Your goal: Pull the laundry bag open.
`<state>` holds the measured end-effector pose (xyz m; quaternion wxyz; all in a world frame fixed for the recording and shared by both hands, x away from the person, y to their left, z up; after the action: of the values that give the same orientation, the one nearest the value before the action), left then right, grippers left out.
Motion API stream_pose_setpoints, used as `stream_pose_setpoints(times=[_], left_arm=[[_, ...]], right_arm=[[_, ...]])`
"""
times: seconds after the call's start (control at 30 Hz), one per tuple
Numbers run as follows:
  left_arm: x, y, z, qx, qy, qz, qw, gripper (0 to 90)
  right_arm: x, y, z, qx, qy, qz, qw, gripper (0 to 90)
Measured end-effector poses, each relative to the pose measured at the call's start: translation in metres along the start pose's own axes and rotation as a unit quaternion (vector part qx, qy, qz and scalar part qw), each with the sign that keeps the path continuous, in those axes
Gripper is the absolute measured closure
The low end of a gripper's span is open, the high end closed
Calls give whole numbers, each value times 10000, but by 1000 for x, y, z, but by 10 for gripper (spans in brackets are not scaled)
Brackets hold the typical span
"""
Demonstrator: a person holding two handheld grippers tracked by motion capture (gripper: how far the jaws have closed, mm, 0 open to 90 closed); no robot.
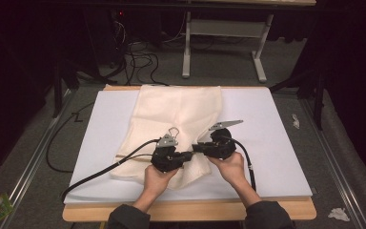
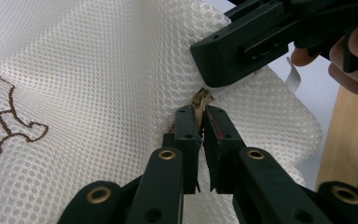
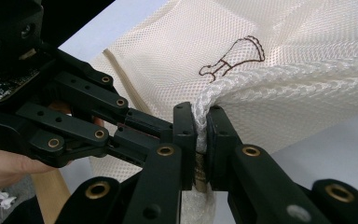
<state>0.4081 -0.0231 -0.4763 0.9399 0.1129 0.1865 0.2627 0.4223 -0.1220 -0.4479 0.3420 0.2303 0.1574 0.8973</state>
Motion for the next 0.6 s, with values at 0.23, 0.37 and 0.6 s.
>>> stream_pose_setpoints(times=[0.23,0.37,0.6], left_arm=[[-2,2,3,-39,0,-60,10000,868],[-2,2,4,2,9,-92,10000,870],[-1,3,5,65,90,-104,9999,872]], right_arm=[[-3,3,-2,29,19,8,10000,859],[-4,6,-4,57,54,-20,10000,859],[-6,8,-5,98,73,15,9999,860]])
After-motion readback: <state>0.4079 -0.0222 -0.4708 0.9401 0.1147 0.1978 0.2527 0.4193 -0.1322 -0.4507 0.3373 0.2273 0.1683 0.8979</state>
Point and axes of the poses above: each handheld gripper's, and its own axes: y roughly backward along the jaws, z roughly out of its top, x roughly to its left, the point moved 8 cm from there along -y, roughly forward along the jaws, and after that the axes turned 14 degrees about -x, right-handed, at the moved point
